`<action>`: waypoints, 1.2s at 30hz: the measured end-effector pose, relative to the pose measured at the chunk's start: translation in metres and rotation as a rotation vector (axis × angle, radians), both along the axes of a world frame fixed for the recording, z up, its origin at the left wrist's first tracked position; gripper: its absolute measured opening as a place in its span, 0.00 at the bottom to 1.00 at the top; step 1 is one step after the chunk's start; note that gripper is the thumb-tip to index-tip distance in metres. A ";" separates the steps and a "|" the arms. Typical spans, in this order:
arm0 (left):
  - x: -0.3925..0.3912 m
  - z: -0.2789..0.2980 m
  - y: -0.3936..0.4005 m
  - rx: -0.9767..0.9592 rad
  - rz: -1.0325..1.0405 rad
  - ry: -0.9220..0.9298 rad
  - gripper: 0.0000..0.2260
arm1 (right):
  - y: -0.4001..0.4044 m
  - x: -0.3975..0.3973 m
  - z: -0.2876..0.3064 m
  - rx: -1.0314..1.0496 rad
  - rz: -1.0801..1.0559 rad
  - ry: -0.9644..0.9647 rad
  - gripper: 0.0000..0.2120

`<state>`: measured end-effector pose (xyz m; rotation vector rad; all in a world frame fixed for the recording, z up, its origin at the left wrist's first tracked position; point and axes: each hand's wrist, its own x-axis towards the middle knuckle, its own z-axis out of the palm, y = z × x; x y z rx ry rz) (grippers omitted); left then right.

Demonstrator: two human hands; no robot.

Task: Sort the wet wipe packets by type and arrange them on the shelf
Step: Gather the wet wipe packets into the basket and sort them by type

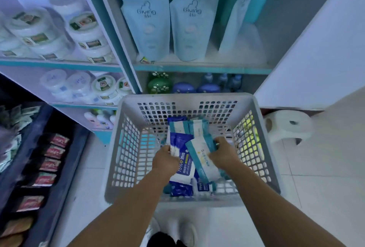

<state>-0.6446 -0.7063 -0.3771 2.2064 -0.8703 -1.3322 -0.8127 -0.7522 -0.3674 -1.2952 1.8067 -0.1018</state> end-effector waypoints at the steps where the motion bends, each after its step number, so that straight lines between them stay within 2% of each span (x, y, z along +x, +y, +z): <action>1: -0.002 -0.013 -0.001 0.032 -0.009 0.000 0.08 | 0.000 -0.001 -0.013 0.029 -0.002 0.010 0.19; 5: -0.008 -0.059 0.001 0.122 -0.067 0.004 0.10 | 0.000 0.000 -0.060 0.146 0.034 0.059 0.18; 9: -0.009 -0.088 0.007 0.194 -0.256 -0.078 0.11 | 0.006 0.003 -0.088 0.286 0.156 0.123 0.17; 14: -0.008 -0.093 0.008 0.201 -0.346 -0.154 0.23 | 0.009 0.006 -0.091 0.366 0.278 0.148 0.22; 16: -0.007 -0.081 0.006 0.188 -0.428 -0.225 0.33 | 0.009 0.007 -0.082 0.324 0.282 0.146 0.22; 18: -0.006 -0.067 0.004 0.153 -0.559 -0.311 0.37 | 0.009 0.008 -0.068 0.256 0.309 0.149 0.25; 21: -0.004 -0.043 0.004 0.065 -0.749 -0.454 0.36 | 0.010 0.014 -0.038 0.144 0.411 0.157 0.33; 24: -0.002 -0.015 0.007 -0.004 -0.840 -0.592 0.33 | 0.010 0.023 -0.004 0.051 0.507 0.161 0.32; 28: 0.010 0.030 0.014 -0.091 -0.809 -0.715 0.31 | 0.010 0.042 0.039 -0.091 0.603 0.170 0.30; 36: 0.084 0.127 0.038 -0.173 -0.647 -0.888 0.25 | 0.017 0.112 0.130 -0.366 0.863 0.173 0.35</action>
